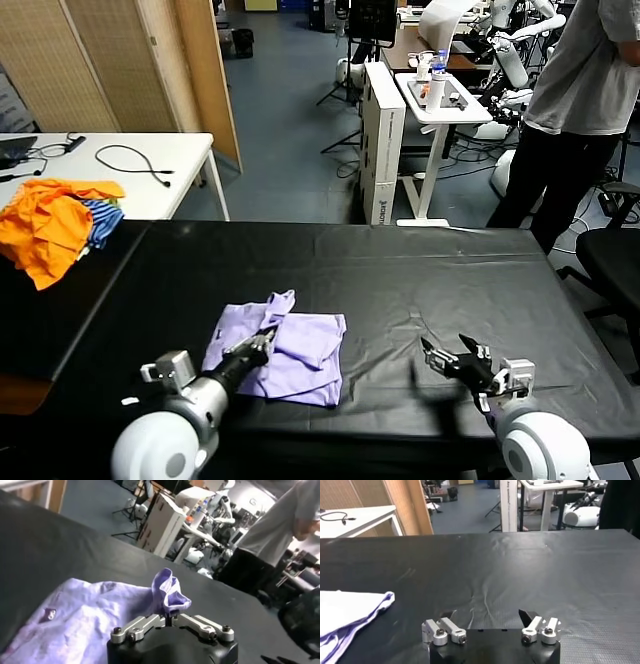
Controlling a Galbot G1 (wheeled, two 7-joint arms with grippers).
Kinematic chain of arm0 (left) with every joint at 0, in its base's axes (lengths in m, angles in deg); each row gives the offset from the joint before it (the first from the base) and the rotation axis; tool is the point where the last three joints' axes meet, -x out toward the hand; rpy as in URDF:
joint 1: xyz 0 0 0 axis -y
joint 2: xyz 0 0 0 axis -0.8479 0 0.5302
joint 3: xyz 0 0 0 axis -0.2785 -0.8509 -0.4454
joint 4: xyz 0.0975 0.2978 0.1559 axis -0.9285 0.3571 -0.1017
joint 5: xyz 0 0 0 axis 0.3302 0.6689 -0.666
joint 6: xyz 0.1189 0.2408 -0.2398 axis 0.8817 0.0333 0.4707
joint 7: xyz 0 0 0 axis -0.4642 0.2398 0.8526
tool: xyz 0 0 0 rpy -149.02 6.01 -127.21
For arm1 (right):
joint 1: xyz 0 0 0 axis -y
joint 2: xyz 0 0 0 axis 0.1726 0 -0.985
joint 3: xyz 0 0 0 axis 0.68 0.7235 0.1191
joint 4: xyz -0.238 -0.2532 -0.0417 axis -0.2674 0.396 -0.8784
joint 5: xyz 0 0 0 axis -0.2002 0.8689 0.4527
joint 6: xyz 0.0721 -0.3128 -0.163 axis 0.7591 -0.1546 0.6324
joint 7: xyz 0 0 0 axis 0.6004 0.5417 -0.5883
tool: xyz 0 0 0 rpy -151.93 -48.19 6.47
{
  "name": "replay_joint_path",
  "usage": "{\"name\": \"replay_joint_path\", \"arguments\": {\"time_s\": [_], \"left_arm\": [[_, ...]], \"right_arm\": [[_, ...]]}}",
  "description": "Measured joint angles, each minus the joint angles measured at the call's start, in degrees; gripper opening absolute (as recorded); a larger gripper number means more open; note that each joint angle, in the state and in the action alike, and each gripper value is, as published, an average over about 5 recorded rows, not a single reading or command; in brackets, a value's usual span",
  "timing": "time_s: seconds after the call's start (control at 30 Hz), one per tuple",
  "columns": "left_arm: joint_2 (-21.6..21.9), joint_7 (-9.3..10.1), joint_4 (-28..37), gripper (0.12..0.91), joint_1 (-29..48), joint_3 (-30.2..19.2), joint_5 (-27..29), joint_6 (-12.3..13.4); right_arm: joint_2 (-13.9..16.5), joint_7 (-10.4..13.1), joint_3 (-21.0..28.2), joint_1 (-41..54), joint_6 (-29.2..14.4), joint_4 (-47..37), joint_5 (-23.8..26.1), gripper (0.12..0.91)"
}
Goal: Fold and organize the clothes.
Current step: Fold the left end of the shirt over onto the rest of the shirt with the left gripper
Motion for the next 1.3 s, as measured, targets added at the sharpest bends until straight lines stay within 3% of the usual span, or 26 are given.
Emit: {"name": "replay_joint_path", "arguments": {"time_s": [0.37,0.57,0.67,0.9,1.0,1.17,1.3], "left_arm": [[-4.16,-0.34,2.34,0.171,-0.1,-2.17,3.98,0.0],[-5.54,-0.81,3.51,0.18,-0.72,-3.41,6.88,0.01],[-6.68,-1.71,4.03,0.283,-1.51,-4.46,10.4,0.01],[-9.89,-2.62,2.92,0.724,-3.1,-7.09,15.42,0.95],[-9.92,-2.8,1.79,0.86,-2.7,-7.15,15.6,2.02],[-9.92,-4.25,-0.61,0.905,-1.45,-4.42,16.17,5.16],[-8.94,-4.7,-1.01,0.907,-0.94,0.76,16.29,7.11]], "right_arm": [[-0.03,-0.09,0.13,-0.16,0.24,0.03,0.14,0.907],[0.79,-1.57,1.28,0.61,0.81,0.07,0.27,0.907],[1.55,-2.49,2.26,1.15,0.92,0.73,-0.2,0.907],[4.19,-4.57,5.21,2.19,0.45,2.32,-2.47,0.907],[5.06,-4.46,7.09,3.2,0.22,2.86,-3.89,0.907],[5.53,-4.2,12.27,6.5,0.01,2.66,-6.06,0.907],[4.74,-3.68,17.34,10.27,-0.29,1.0,-6.26,0.907]]}}
